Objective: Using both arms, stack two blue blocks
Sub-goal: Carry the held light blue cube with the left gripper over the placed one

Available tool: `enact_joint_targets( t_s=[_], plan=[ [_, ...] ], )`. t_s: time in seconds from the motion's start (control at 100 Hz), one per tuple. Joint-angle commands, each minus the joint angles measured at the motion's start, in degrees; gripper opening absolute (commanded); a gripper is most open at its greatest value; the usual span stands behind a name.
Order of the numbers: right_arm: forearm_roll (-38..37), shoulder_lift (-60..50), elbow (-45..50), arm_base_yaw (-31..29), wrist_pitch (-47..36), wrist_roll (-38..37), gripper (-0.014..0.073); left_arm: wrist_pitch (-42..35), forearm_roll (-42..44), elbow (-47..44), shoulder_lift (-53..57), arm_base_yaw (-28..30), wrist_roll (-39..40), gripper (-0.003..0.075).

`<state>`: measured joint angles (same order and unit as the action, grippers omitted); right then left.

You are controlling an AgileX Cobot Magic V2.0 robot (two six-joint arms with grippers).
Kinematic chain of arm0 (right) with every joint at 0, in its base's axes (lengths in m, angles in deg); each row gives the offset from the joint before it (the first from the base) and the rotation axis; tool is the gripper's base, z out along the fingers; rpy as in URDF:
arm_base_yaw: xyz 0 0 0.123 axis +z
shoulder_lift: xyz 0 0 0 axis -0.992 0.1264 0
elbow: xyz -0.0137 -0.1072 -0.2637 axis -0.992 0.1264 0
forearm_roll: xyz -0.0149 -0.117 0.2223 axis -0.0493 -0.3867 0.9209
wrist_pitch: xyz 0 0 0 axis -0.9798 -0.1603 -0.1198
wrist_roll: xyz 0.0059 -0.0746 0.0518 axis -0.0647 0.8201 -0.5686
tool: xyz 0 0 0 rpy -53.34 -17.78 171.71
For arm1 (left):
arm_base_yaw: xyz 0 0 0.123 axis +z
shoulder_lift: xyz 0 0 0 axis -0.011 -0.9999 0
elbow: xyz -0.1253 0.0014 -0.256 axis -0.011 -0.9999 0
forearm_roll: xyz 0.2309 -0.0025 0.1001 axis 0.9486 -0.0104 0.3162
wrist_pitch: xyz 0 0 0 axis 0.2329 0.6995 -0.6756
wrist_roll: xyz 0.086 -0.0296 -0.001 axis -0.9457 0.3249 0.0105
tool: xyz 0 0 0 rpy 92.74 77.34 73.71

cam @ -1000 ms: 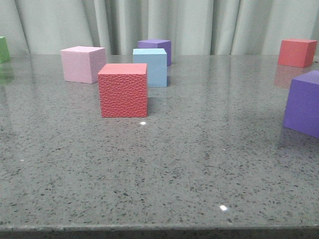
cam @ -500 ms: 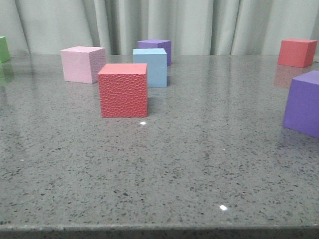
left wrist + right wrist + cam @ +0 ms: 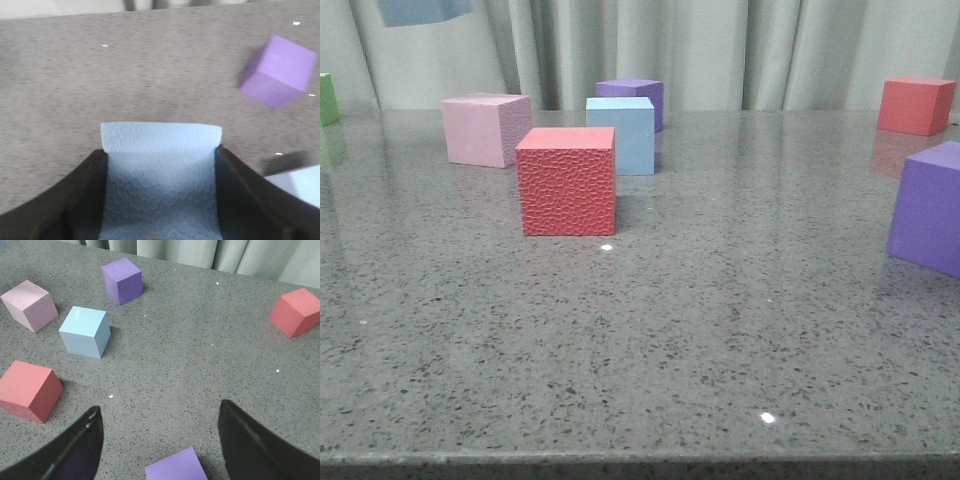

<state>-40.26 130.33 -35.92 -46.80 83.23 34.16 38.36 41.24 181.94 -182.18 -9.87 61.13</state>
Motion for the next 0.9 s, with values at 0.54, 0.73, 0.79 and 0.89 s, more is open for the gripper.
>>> enact_joint_targets(
  t_s=[0.54, 0.73, 0.79, 0.89],
  plan=[
    [-2.21, -0.94, -1.42, -0.09, -3.29, -0.16, 0.0493, -4.51, -0.65, 2.29, 2.02, -16.24, 18.94, 0.0251],
    [-2.21, -0.94, -1.42, -0.09, -3.29, -0.16, 0.0493, -4.23, -0.53, 2.29, -0.91, -19.60, 21.09, 0.0251],
    [-2.21, -0.95, -1.42, -0.09, -3.43, -0.16, 0.0493, -4.23, -0.32, 2.29, -1.73, -20.33, 21.26, 0.0251],
    [-2.21, -0.95, -1.42, -0.09, -3.80, -0.16, 0.0493, -4.23, 0.00, 2.29, -2.30, -20.50, 21.50, 0.0249]
  ],
)
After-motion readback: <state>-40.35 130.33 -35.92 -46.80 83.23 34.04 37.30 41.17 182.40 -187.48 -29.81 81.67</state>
